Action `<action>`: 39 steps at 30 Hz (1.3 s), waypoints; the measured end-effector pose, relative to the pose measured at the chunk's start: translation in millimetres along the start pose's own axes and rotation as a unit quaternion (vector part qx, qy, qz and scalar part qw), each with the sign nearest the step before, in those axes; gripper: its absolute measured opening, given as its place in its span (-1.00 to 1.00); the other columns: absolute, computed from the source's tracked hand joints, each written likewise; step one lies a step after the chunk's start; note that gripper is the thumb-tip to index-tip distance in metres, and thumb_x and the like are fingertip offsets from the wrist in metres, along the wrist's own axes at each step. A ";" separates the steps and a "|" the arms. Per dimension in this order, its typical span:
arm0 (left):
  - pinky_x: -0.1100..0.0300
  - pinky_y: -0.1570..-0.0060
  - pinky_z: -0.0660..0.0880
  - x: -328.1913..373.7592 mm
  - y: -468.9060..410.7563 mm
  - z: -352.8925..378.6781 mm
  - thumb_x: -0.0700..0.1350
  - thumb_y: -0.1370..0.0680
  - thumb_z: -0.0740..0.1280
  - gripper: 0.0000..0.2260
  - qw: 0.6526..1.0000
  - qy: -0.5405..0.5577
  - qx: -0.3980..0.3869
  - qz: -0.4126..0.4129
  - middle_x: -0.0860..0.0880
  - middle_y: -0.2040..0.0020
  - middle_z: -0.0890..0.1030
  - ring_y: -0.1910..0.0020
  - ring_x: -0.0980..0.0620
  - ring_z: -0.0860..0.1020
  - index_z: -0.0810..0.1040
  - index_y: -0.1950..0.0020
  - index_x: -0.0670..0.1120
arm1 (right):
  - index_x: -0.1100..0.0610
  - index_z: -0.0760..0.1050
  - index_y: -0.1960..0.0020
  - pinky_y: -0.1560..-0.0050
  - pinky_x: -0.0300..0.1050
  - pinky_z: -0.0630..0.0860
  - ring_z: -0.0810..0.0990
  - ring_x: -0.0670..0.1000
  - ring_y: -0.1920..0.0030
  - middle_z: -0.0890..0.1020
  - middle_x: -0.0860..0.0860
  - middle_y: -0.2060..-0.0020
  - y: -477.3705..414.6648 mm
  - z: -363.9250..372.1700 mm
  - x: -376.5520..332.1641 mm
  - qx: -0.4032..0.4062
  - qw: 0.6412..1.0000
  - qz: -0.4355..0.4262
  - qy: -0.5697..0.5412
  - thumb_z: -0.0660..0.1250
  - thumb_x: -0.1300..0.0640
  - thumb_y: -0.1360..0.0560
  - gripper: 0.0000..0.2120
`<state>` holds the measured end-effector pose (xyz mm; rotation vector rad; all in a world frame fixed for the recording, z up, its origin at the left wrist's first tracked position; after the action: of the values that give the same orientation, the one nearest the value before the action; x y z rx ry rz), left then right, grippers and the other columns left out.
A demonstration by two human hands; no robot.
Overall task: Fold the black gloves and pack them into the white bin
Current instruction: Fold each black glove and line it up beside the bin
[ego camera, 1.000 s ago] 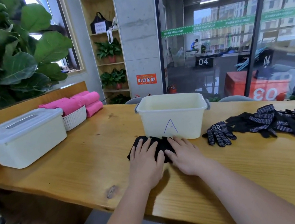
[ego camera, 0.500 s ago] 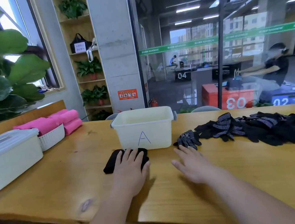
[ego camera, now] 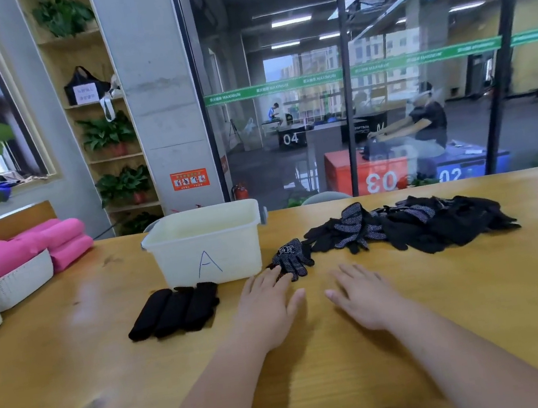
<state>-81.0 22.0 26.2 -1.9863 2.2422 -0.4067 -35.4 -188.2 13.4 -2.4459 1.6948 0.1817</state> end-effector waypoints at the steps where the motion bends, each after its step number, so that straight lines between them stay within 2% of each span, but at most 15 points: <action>1: -0.09 -0.67 -0.05 6.2 -4.2 3.3 0.35 -0.71 -0.11 -0.40 1.000 0.011 -0.016 -0.004 0.03 -0.73 0.11 -0.71 -0.01 0.03 0.19 -0.70 0.14 | -0.10 -0.01 -0.71 -0.66 0.21 -0.01 -0.08 0.07 -0.70 -0.02 -0.06 -0.71 0.3 0.3 5.9 0.008 1.000 0.000 0.009 -0.11 -0.37 -0.68 -0.31; 5: -0.11 -0.68 -0.08 23.4 -16.9 15.5 0.36 -0.71 -0.09 -0.38 0.996 0.044 -0.070 -0.018 -0.03 -0.75 -0.01 -0.72 -0.08 -0.05 0.12 -0.72 0.14 | -0.08 0.09 -0.70 -0.67 0.14 0.01 -0.05 0.03 -0.70 0.06 -0.07 -0.70 3.9 3.9 24.0 0.052 0.999 0.009 0.007 -0.13 -0.34 -0.69 -0.35; 10: -0.13 -0.68 -0.12 29.3 -35.8 28.3 0.40 -0.69 -0.12 -0.33 0.994 0.042 -0.093 -0.024 -0.06 -0.75 -0.07 -0.72 -0.10 -0.11 0.04 -0.74 0.13 | -0.08 0.14 -0.68 -0.66 0.10 0.06 0.00 0.01 -0.69 0.10 -0.08 -0.69 0.6 8.8 28.2 0.072 0.997 0.013 -0.012 -0.12 -0.33 -0.70 -0.37; 14: -0.10 -0.68 -0.08 27.4 -46.7 38.7 0.41 -0.68 -0.12 -0.27 0.993 0.031 -0.105 -0.032 -0.04 -0.74 0.04 -0.72 -0.05 -0.01 0.07 -0.74 0.01 | -0.08 0.18 -0.67 -0.65 0.09 0.09 0.05 0.01 -0.68 0.14 -0.08 -0.68 1.8 8.6 29.1 0.081 0.996 0.015 -0.019 -0.10 -0.32 -0.70 -0.38; 17: -0.03 -0.66 0.01 32.1 -43.2 35.1 0.39 -0.69 -0.05 -0.29 0.998 0.032 -0.060 -0.004 0.01 -0.68 0.24 -0.66 -0.03 0.19 0.22 -0.70 -0.03 | -0.07 0.21 -0.66 -0.65 0.07 0.11 0.08 0.00 -0.67 0.18 -0.08 -0.67 2.6 7.2 30.9 0.092 0.995 0.014 -0.039 -0.08 -0.30 -0.71 -0.40; 20: 0.04 -0.53 0.27 35.8 -36.5 24.9 0.40 -0.67 0.04 -0.36 0.997 0.054 -0.017 0.051 0.10 -0.45 0.48 -0.43 0.01 0.45 0.46 -0.55 0.03 | -0.09 0.26 -0.63 -0.62 0.11 0.18 0.14 -0.01 -0.65 0.23 -0.10 -0.65 0.1 6.3 33.5 0.110 0.991 0.011 -0.075 -0.07 -0.28 -0.70 -0.42; 22: 0.10 -0.28 0.47 36.4 -28.4 18.8 0.41 -0.65 0.11 -0.45 0.991 0.096 -0.010 0.091 0.21 -0.25 0.54 -0.24 0.13 0.51 0.59 -0.39 0.10 | -0.10 0.31 -0.61 -0.59 0.10 0.24 0.19 -0.03 -0.63 0.28 -0.12 -0.63 -0.3 4.8 35.6 0.125 0.987 0.006 -0.101 -0.03 -0.25 -0.71 -0.46; 24: 0.18 -0.09 0.50 38.0 -19.2 15.0 0.37 -0.63 0.22 -0.59 0.979 0.159 0.001 0.124 0.24 -0.10 0.57 -0.09 0.23 0.53 0.68 -0.19 0.14 | -0.10 0.33 -0.60 -0.59 0.06 0.25 0.22 -0.06 -0.60 0.31 -0.15 -0.60 0.5 1.8 38.1 0.146 0.982 0.002 -0.121 0.03 -0.17 -0.73 -0.52; 26: 0.20 0.02 0.49 41.2 -12.3 12.1 0.32 -0.62 0.30 -0.67 0.966 0.219 0.022 0.139 0.22 0.01 0.60 0.01 0.21 0.57 0.70 0.00 0.12 | -0.11 0.37 -0.58 -0.60 0.01 0.24 0.23 -0.10 -0.58 0.34 -0.19 -0.58 2.4 -2.4 39.2 0.169 0.976 -0.007 -0.136 0.10 -0.05 -0.73 -0.57; 30: 0.20 0.15 0.43 40.4 -11.0 12.5 0.21 -0.61 0.35 -0.72 0.955 0.259 0.063 0.127 0.17 0.18 0.58 0.17 0.16 0.55 0.67 0.15 0.06 | -0.10 0.45 -0.53 -0.61 0.05 0.22 0.24 -0.09 -0.59 0.46 -0.20 -0.51 5.0 -2.6 39.4 0.160 0.977 -0.029 -0.140 0.17 0.15 -0.68 -0.55; 32: 0.20 0.10 0.43 35.9 -13.1 12.8 0.19 -0.63 0.33 -0.74 0.967 0.217 0.080 0.105 0.17 0.16 0.57 0.13 0.16 0.54 0.64 0.12 0.06 | -0.13 0.49 -0.48 -0.55 0.08 0.29 0.31 -0.07 -0.54 0.54 -0.19 -0.43 7.2 -2.3 37.5 0.146 0.983 -0.027 -0.107 0.17 0.13 -0.66 -0.57; 34: 0.21 -0.21 0.41 29.2 -16.4 15.8 0.21 -0.66 0.29 -0.75 0.982 0.150 0.088 0.069 0.18 0.04 0.60 -0.02 0.12 0.55 0.65 -0.01 0.09 | -0.15 0.51 -0.45 -0.46 0.06 0.35 0.42 -0.06 -0.40 0.60 -0.20 -0.33 10.8 -5.3 34.1 0.145 0.985 -0.023 -0.086 0.21 0.09 -0.63 -0.58; 36: 0.13 -0.54 0.22 21.8 -19.5 20.3 0.23 -0.68 0.21 -0.69 0.988 0.121 0.088 0.025 0.18 -0.13 0.62 -0.18 0.14 0.53 0.65 -0.17 0.10 | -0.22 0.52 -0.42 -0.37 0.04 0.41 0.46 -0.09 -0.24 0.61 -0.27 -0.21 15.5 -9.4 32.2 0.148 0.983 -0.021 -0.105 0.29 0.05 -0.58 -0.57; 39: 0.02 -0.63 0.10 12.9 -23.2 24.3 0.22 -0.70 0.17 -0.65 0.985 0.145 0.089 -0.010 0.18 -0.30 0.58 -0.35 0.16 0.48 0.60 -0.32 0.10 | -0.32 0.53 -0.35 -0.27 0.04 0.47 0.48 -0.17 -0.11 0.58 -0.37 -0.02 20.0 -11.1 32.5 0.144 0.976 -0.040 -0.160 0.42 -0.03 -0.48 -0.54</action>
<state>-54.2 3.9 10.5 -1.9668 2.2480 -0.9183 -42.7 -227.1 16.8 -2.1338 1.3767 0.2809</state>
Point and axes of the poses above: each hand's wrist, its own y-axis away from the middle knuckle, its own z-axis out of the palm, x = y × z, the point moved 5 cm from there along -y, towards the middle knuckle
